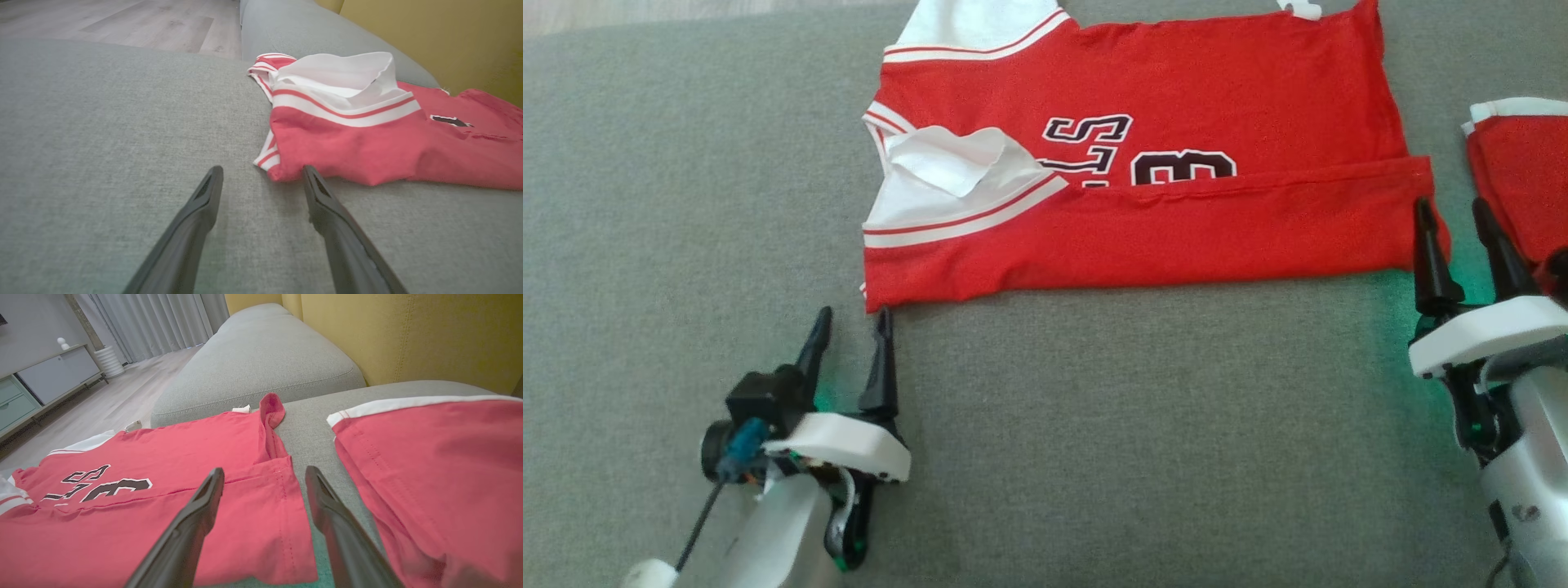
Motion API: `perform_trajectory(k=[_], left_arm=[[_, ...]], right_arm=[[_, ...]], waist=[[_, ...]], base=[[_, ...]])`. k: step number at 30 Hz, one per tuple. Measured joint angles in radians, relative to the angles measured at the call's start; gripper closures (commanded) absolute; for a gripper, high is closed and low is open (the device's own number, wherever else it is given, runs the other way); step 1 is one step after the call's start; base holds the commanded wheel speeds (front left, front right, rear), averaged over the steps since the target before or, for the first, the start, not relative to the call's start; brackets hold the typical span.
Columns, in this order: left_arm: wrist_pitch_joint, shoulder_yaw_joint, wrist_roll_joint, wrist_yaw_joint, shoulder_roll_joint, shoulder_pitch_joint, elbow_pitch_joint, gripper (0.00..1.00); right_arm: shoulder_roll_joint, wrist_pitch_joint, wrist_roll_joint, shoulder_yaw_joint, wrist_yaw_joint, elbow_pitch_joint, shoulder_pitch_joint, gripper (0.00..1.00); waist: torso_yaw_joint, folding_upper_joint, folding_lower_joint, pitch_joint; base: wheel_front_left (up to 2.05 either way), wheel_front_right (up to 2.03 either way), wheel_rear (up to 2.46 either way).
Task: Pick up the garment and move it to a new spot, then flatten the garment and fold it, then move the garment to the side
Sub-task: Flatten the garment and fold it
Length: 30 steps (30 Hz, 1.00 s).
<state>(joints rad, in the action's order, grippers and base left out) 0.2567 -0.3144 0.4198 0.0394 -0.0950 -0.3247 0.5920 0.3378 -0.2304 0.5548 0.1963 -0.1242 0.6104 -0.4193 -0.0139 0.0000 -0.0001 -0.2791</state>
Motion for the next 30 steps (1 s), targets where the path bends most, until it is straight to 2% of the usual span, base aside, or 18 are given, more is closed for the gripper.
perform_trajectory(k=[3,6,9,15,16,17,18,24,30], left_arm=[[0.000,0.034,-0.006,0.007,0.003,-0.015,0.023,0.00],[0.000,0.065,-0.008,0.032,0.011,-0.029,0.013,0.00],[0.000,0.081,-0.032,0.032,0.015,-0.038,0.030,0.00],[0.001,0.069,-0.058,0.033,0.016,-0.065,0.188,0.00],[0.000,0.058,-0.060,0.042,0.017,-0.081,0.211,0.19],[0.000,0.049,-0.061,0.051,0.017,-0.097,0.231,0.61],[0.000,0.040,-0.062,0.058,0.017,-0.110,0.247,0.98],[0.001,-0.037,-0.071,0.079,0.015,-0.154,0.303,1.00],[0.000,-0.050,-0.071,0.085,0.008,-0.157,0.281,1.00]], right_arm=[[-0.002,0.000,0.000,0.014,0.000,0.006,0.000,0.00],[-0.002,0.000,0.002,0.022,0.000,0.014,0.000,0.00],[-0.002,0.000,0.008,0.024,0.000,0.019,0.000,0.00],[-0.001,-0.008,0.009,0.037,0.000,0.029,0.000,0.00],[-0.001,-0.008,0.009,0.040,0.000,0.030,0.000,0.00],[-0.001,-0.008,0.009,0.043,0.000,0.032,0.001,0.00],[-0.001,-0.008,0.010,0.046,0.000,0.034,0.001,0.00],[0.000,-0.005,0.026,0.052,0.000,0.057,0.002,0.00],[0.001,0.030,0.027,0.050,0.000,0.102,0.002,0.00]], waist=[[0.011,0.0000,0.0000,0.000],[0.019,0.0000,0.0000,0.001],[0.021,0.0000,0.0001,0.006],[0.019,0.0000,0.0000,0.027],[0.017,0.0000,0.0000,0.029],[0.014,0.0000,0.0000,0.031],[0.012,0.0000,0.0000,0.032],[0.004,0.0000,0.0001,0.034],[-0.007,0.0000,0.0001,0.039]], base=[[0.00,0.00,0.00],[0.00,0.00,0.00],[0.00,0.00,0.00],[0.00,0.00,0.00],[0.00,0.00,0.00],[0.00,0.00,0.00],[0.00,0.00,0.00],[0.00,0.00,0.00],[0.00,0.00,0.00]])
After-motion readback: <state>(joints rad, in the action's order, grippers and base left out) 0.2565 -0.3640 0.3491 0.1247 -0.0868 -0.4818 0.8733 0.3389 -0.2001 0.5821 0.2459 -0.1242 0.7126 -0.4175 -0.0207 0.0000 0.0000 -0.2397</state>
